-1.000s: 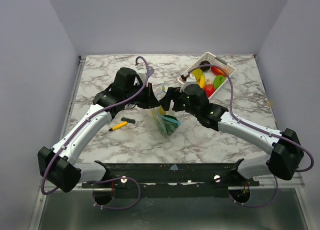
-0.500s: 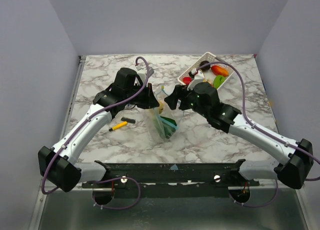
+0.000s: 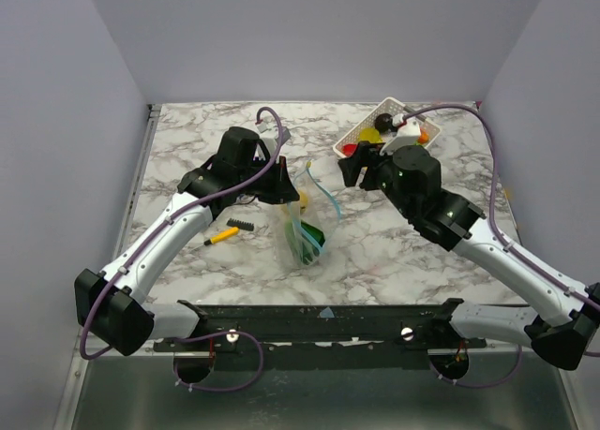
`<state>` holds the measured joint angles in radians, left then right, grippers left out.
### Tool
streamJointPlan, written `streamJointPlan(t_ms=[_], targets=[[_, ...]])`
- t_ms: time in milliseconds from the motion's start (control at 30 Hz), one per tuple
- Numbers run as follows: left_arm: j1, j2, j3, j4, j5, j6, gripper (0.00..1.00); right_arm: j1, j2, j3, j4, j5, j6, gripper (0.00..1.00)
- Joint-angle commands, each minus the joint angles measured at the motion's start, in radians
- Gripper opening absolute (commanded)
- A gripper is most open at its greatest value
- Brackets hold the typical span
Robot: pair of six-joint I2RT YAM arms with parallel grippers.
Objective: Place the food in the zip-top bag and seal the zipper
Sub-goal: Pick up the fake fruit from the bin.
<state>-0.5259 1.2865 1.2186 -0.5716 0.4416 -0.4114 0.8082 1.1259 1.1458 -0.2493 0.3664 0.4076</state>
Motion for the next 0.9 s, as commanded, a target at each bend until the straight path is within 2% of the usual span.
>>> streamJointPlan(t_ms=[0, 100, 200, 267, 433, 533, 867], targets=[[-0.003, 0.004, 0.022, -0.002, -0.014, 0.003, 0.0, -0.095, 0.019, 0.04, -0.064, 0.118, -0.041, 0.71], [-0.003, 0.003, 0.022, -0.002, -0.015, 0.003, 0.0, -0.233, 0.061, 0.053, -0.078, 0.025, -0.023, 0.71], [-0.002, 0.003, 0.022, -0.004, -0.013, 0.003, 0.0, -0.396, 0.143, 0.077, -0.099, -0.143, 0.01, 0.7], [-0.002, 0.002, 0.024, -0.005, -0.012, 0.003, 0.0, -0.446, 0.219, 0.109, -0.121, -0.165, 0.002, 0.7], [-0.002, 0.001, 0.024, -0.007, -0.013, 0.005, 0.0, -0.49, 0.449, 0.264, -0.254, -0.125, -0.044, 0.7], [-0.002, 0.002, 0.024, -0.008, -0.012, 0.005, 0.0, -0.504, 0.547, 0.317, -0.278, -0.112, -0.063, 0.7], [0.001, 0.008, 0.027, -0.011, -0.009, 0.006, 0.0, -0.511, 0.758, 0.427, -0.323, 0.001, -0.182, 0.69]])
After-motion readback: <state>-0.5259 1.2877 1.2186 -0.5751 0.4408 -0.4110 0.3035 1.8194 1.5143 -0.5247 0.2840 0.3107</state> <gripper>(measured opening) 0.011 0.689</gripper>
